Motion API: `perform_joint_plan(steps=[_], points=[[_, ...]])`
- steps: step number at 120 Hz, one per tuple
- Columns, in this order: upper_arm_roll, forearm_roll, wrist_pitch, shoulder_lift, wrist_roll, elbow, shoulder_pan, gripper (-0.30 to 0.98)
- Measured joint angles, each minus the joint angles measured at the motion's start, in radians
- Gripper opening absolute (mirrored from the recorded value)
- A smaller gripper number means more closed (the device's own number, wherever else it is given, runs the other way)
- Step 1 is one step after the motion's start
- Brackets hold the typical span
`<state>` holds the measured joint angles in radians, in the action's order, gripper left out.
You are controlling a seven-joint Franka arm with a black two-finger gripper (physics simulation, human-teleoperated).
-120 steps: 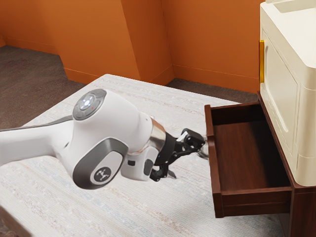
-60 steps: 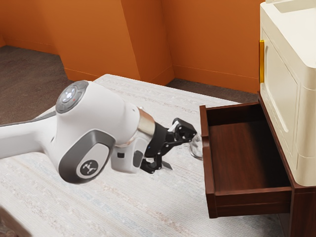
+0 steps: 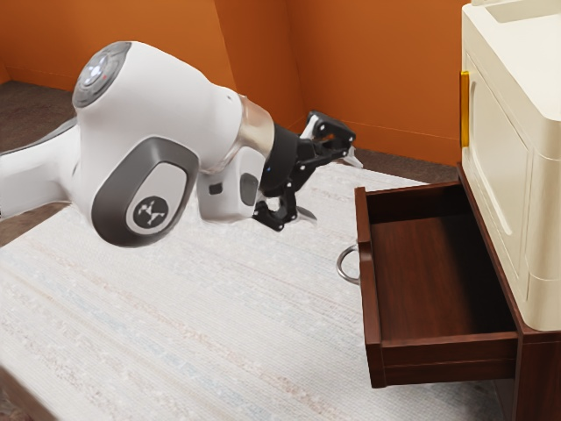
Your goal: Pull the drawer handle with one arm to open the drawer
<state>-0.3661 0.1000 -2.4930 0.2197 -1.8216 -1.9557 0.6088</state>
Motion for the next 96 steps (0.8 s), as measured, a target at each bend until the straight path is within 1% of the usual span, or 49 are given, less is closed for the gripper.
perform_joint_plan(steps=[4,13,28,42,56,58,60,68,71,74,78,83,96], points=[[-0.001,0.003,0.040,-0.014,0.027,0.038,-0.002,0.68],[-0.001,0.033,0.140,-0.030,0.103,0.105,-0.002,0.68],[-0.001,0.065,0.294,-0.045,0.247,0.151,-0.011,0.69],[0.014,0.098,0.459,-0.138,0.397,0.308,-0.015,0.69],[0.014,0.116,0.609,-0.164,0.564,0.374,-0.010,0.69],[0.023,0.115,0.627,-0.165,0.588,0.379,-0.024,0.69],[0.058,0.114,0.645,-0.166,0.612,0.382,-0.067,0.69],[0.290,0.110,0.710,-0.167,0.710,0.388,-0.344,0.69],[0.342,0.106,0.731,-0.167,0.749,0.389,-0.413,0.69],[0.375,0.101,0.750,-0.167,0.787,0.389,-0.461,0.69],[0.401,0.094,0.772,-0.168,0.836,0.390,-0.503,0.69],[0.418,0.088,0.795,-0.170,0.896,0.390,-0.534,0.69],[0.429,0.079,0.836,-0.172,1.034,0.394,-0.549,0.69]])
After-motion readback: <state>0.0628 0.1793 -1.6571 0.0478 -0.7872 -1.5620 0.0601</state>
